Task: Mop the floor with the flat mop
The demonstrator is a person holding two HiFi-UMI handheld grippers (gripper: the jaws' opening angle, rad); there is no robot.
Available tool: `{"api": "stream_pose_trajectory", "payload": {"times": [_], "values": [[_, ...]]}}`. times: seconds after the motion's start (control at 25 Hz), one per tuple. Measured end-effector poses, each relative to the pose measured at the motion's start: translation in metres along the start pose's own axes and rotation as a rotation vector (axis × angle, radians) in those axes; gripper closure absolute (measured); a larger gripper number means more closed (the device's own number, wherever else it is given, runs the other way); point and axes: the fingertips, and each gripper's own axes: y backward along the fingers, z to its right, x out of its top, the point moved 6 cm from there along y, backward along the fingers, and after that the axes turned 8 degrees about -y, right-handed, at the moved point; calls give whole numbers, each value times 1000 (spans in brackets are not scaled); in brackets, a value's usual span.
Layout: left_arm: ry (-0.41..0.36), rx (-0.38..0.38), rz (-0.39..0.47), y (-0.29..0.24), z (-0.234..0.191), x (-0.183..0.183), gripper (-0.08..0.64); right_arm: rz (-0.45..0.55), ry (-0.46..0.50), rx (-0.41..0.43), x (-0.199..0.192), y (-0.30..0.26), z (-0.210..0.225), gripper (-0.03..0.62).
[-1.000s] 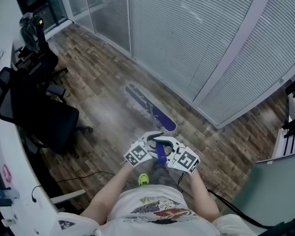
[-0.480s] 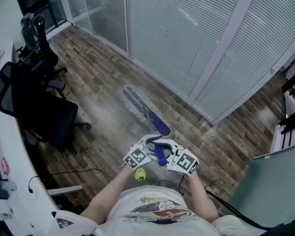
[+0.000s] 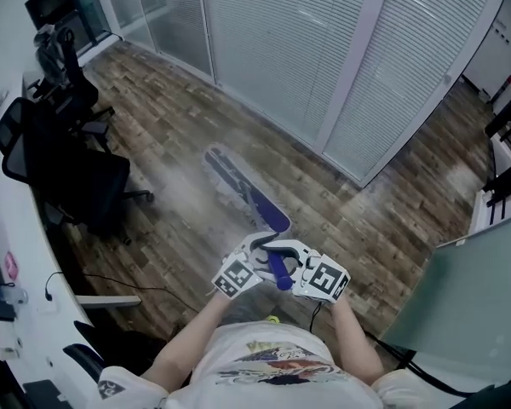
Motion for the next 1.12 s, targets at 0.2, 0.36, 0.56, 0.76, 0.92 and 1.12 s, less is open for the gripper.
{"api": "stream_pose_trajectory", "payload": {"times": [0.2, 0.36, 0.56, 0.76, 0.92, 1.12], "values": [[14, 16, 0, 7, 88, 9, 390, -33, 0, 37, -24, 43, -71, 402], [12, 6, -2, 8, 141, 22, 390, -64, -17, 54, -33, 76, -114, 399], [10, -11, 5, 5, 185, 36, 389, -57, -45, 35, -38, 107, -147, 397], [-1, -32, 6, 4, 205, 43, 390, -71, -44, 8, -40, 121, -162, 397], [-2, -32, -14, 10, 213, 30, 388, -132, -4, 28, -53, 113, -172, 399], [-2, -6, 12, 13, 206, 28, 388, -34, -39, 7, -51, 108, -168, 398]]}}
